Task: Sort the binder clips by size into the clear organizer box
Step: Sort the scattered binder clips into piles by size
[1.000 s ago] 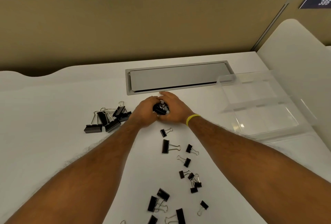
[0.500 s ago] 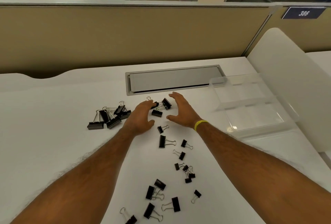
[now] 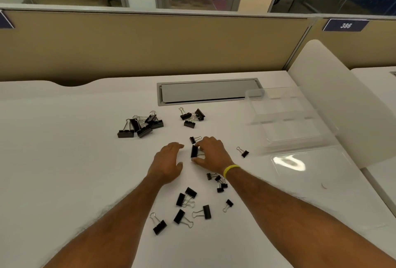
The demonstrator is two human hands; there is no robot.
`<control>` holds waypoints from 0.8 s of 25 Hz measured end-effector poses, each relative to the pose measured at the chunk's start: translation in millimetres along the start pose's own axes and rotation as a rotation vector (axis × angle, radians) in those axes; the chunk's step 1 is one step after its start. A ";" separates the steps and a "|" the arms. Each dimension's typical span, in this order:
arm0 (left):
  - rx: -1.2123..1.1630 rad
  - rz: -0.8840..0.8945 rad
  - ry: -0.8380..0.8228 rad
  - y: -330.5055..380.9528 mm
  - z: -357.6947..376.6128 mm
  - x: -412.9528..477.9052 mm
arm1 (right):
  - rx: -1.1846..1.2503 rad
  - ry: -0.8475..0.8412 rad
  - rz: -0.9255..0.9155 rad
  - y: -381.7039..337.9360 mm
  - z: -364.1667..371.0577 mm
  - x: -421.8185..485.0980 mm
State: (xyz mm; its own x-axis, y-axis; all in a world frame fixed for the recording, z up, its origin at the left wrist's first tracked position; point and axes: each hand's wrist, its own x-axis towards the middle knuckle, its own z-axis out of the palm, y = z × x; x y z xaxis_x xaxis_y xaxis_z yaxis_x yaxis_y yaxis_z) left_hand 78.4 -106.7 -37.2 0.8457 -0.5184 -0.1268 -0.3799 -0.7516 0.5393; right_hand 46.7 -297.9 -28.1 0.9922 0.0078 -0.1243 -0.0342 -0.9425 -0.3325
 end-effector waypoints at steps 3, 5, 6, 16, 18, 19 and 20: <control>-0.033 -0.026 0.001 1.7 4.6 -11.0 | 0.021 0.019 0.108 -8.2 5.5 -2.4; -0.072 -0.037 -0.002 5.2 6.9 -14.2 | 0.036 0.011 0.126 -13.2 8.2 -4.5; -0.089 -0.037 -0.004 6.8 8.1 -14.4 | 0.043 0.005 0.132 -14.8 8.9 -5.2; -0.282 -0.160 -0.038 20.1 17.4 9.1 | 0.229 0.044 0.047 -20.9 20.6 -19.1; -0.250 -0.127 -0.022 18.5 19.6 11.4 | 0.285 0.068 0.075 -20.7 23.5 -21.7; -0.260 -0.131 -0.010 17.3 20.7 12.0 | 0.328 0.096 0.096 -21.1 24.5 -23.0; -0.279 -0.146 0.003 17.1 21.0 12.1 | 0.372 0.123 0.121 -22.3 25.9 -24.6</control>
State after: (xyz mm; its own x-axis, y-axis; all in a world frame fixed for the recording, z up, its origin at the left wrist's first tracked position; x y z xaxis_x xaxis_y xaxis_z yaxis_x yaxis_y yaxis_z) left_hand 74.3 -134.4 -47.0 0.8848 -0.4120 -0.2175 -0.1372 -0.6765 0.7235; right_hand 20.0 -268.4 -41.9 0.9845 -0.1569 -0.0783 -0.1703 -0.7485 -0.6409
